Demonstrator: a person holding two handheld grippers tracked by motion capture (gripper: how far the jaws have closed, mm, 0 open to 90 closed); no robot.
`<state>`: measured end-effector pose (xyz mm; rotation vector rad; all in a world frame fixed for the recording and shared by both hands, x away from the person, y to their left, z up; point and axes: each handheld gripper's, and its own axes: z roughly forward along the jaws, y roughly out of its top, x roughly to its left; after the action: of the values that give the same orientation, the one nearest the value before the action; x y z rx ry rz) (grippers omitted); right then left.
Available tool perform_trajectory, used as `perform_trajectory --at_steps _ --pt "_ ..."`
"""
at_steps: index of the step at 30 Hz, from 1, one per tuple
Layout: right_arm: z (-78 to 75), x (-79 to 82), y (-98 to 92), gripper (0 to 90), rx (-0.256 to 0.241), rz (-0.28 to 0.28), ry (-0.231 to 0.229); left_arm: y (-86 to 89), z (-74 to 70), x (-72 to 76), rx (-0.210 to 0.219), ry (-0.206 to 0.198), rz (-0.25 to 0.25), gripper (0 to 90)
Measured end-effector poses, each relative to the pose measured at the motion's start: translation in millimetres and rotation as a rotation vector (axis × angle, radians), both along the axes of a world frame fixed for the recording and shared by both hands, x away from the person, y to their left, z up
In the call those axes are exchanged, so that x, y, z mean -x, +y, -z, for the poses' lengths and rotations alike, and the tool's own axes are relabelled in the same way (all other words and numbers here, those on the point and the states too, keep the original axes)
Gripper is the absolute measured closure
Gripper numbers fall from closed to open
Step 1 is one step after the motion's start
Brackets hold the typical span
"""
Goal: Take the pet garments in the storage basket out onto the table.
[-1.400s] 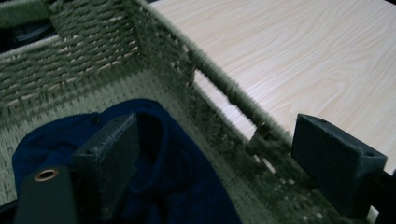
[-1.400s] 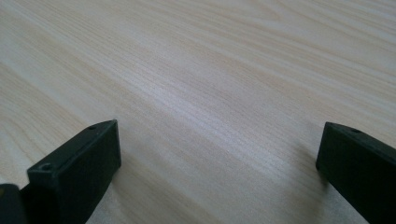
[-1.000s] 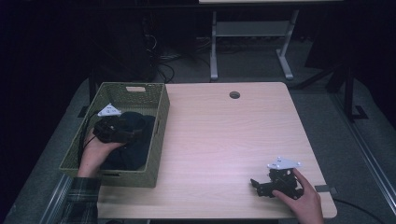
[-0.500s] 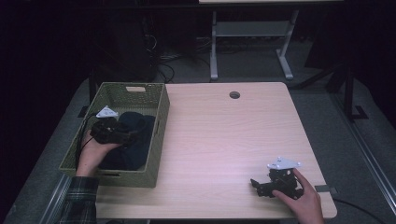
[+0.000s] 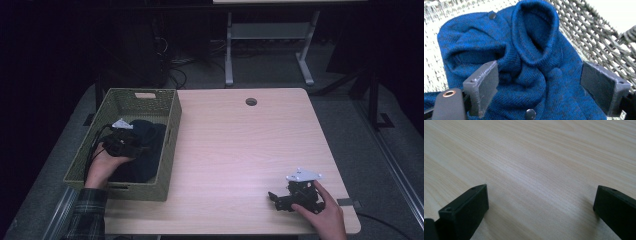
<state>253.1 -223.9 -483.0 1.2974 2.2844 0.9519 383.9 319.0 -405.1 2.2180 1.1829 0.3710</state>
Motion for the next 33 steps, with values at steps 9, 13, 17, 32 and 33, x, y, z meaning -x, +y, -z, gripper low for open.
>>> perform_trajectory --at_steps 9,13,17,32,33 --pt "0.0 0.0 0.0 0.0 0.0 0.0 0.0 -6.0 10.0 -2.7 -0.057 0.078 0.025 14.7" --pt "0.0 0.0 0.0 0.0 0.0 0.0 0.0 -10.1 15.3 -3.4 -0.083 0.117 0.034 13.8" --pt "0.1 0.0 0.0 0.0 0.0 0.0 0.0 -12.1 19.1 -4.3 -0.101 0.147 0.04 14.0" --pt "0.0 0.0 0.0 0.0 0.0 0.001 0.0 -20.5 26.4 -3.9 -0.213 0.187 0.052 31.5" --pt "0.0 0.0 0.0 0.0 0.0 0.001 0.0 -19.7 25.0 -3.6 -0.208 0.19 0.044 37.4"
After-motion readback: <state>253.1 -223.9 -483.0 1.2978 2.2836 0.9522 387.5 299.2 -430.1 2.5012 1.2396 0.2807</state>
